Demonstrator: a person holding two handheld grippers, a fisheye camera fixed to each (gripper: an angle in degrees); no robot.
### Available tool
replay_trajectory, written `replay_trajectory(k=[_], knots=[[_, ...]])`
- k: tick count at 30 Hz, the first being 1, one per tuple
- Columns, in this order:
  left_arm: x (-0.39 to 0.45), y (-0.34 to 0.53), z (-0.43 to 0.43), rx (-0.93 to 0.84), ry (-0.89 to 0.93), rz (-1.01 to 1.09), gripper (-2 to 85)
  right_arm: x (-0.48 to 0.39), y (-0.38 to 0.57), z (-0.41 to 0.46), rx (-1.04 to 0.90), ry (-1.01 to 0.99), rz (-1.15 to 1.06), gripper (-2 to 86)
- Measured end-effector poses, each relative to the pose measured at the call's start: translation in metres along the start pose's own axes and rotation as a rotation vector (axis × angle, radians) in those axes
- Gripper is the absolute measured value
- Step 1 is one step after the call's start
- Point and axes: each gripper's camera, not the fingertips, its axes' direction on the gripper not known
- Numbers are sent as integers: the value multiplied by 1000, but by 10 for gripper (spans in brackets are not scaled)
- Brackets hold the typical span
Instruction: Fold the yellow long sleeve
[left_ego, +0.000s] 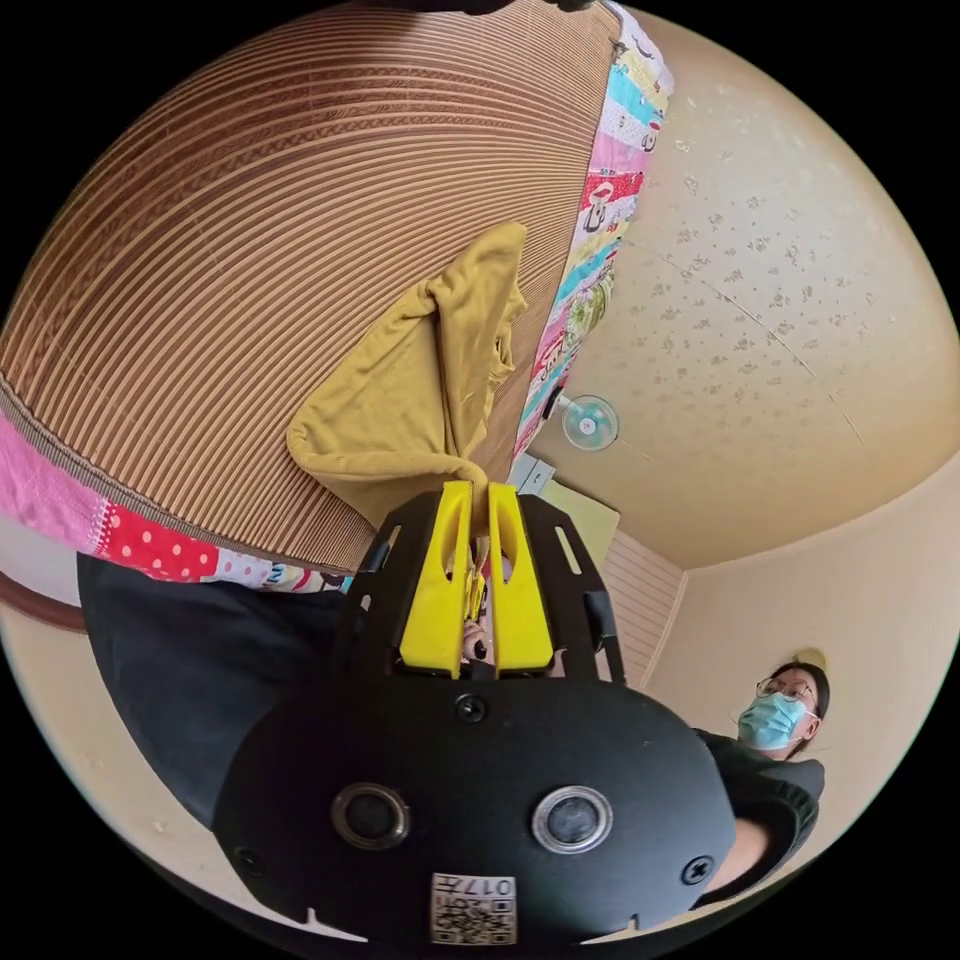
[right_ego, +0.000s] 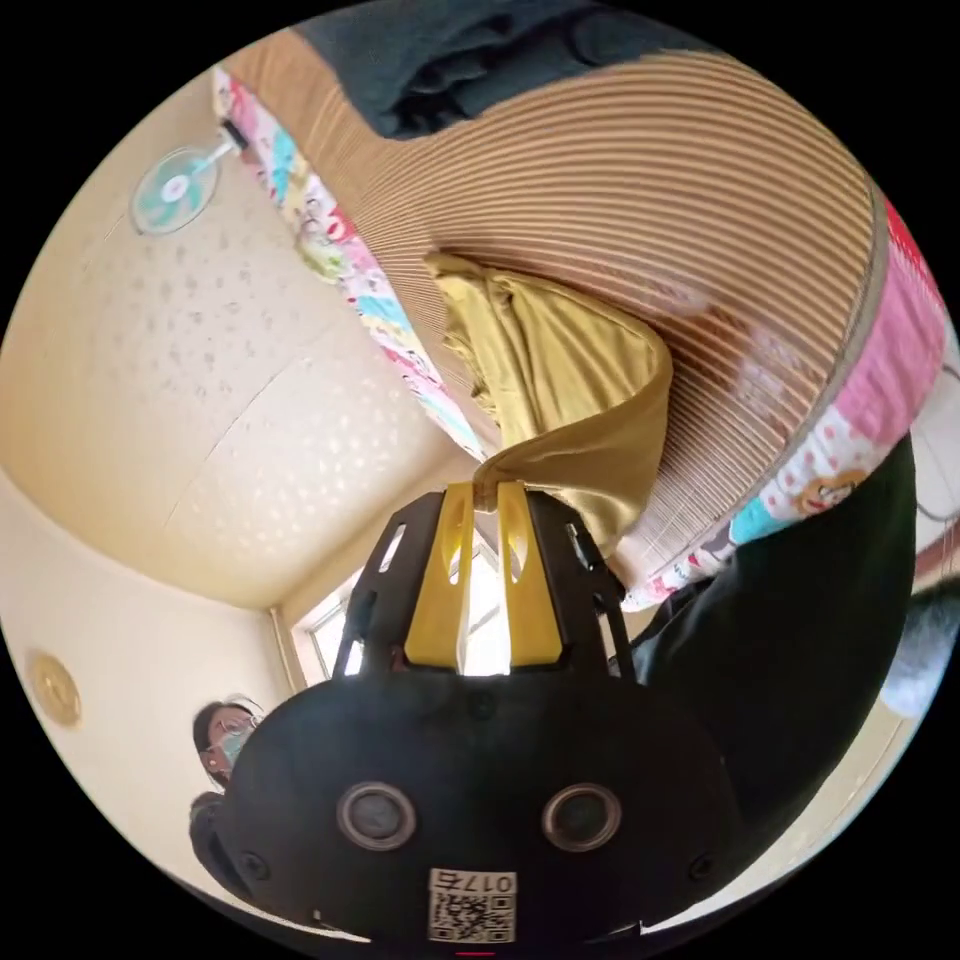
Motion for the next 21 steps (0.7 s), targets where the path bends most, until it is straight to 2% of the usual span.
replay_trajectory(k=[4,11,17,21], knots=[[4,23,-11,-16,93,116,37,-19,18,-11,-11,-21,-166,25],[16,11,-12,99,223,141,35,-20,23,4,27,-51,-153,24],[52,-33,11,159,233,164,34,-46,13,29,84,4,-141,26],[72,-72,26,175,161,164,36,-66,-11,55,70,51,-157,25]])
